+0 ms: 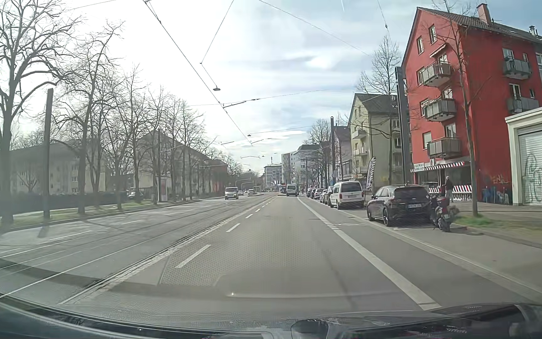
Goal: Follow the waypoints while adhering to traffic rules and regulations
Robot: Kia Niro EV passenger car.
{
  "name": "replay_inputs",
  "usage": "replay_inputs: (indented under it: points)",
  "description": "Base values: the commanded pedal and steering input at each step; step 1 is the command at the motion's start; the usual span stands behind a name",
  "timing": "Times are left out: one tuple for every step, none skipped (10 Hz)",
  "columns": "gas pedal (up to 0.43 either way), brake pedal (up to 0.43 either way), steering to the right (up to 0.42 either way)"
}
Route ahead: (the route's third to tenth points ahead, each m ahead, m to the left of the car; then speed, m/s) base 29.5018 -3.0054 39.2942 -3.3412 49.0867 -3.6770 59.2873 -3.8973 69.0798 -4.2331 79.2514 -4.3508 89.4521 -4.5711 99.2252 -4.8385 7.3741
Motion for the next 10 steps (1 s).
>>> replay_inputs:
  points:
    - [0.087, 0.0, -0.001]
    - [0.087, 0.0, -0.001]
    - [0.087, 0.0, -0.001]
    - [0.087, 0.0, -0.001]
    - [0.087, 0.0, -0.002]
    - [0.087, 0.0, -0.002]
    - [0.087, 0.0, -0.002]
    - [0.087, 0.0, -0.002]
    - [0.087, 0.0, -0.003]
    - [0.087, 0.0, -0.003]
